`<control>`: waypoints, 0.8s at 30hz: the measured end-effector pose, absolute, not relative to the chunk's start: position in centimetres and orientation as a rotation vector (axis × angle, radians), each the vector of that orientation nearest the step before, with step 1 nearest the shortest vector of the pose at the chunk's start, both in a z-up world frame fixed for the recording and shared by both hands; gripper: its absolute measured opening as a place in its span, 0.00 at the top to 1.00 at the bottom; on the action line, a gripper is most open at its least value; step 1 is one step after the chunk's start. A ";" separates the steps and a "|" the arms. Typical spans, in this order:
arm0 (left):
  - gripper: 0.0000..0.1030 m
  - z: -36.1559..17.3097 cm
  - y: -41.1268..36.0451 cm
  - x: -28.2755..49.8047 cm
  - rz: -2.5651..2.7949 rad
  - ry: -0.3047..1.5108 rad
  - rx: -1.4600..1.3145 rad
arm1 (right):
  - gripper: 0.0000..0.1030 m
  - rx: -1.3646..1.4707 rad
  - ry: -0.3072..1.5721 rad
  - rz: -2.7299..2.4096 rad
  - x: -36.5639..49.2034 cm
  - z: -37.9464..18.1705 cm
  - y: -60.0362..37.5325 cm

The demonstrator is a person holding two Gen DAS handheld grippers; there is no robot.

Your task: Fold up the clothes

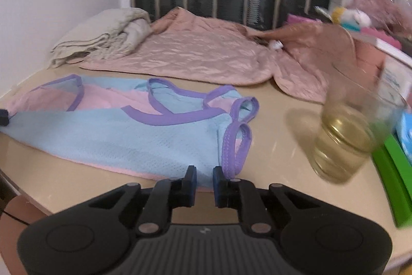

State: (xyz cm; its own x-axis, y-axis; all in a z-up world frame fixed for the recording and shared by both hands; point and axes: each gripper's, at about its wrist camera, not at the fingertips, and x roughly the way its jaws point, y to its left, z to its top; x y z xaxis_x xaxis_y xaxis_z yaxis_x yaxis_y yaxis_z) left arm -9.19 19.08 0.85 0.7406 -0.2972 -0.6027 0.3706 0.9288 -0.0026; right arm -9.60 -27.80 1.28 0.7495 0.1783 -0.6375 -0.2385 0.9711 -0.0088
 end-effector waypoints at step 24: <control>0.45 1.8 9.8 9.9 -0.414 0.790 0.116 | 0.67 -0.208 0.832 0.530 9.6 3.0 -19.1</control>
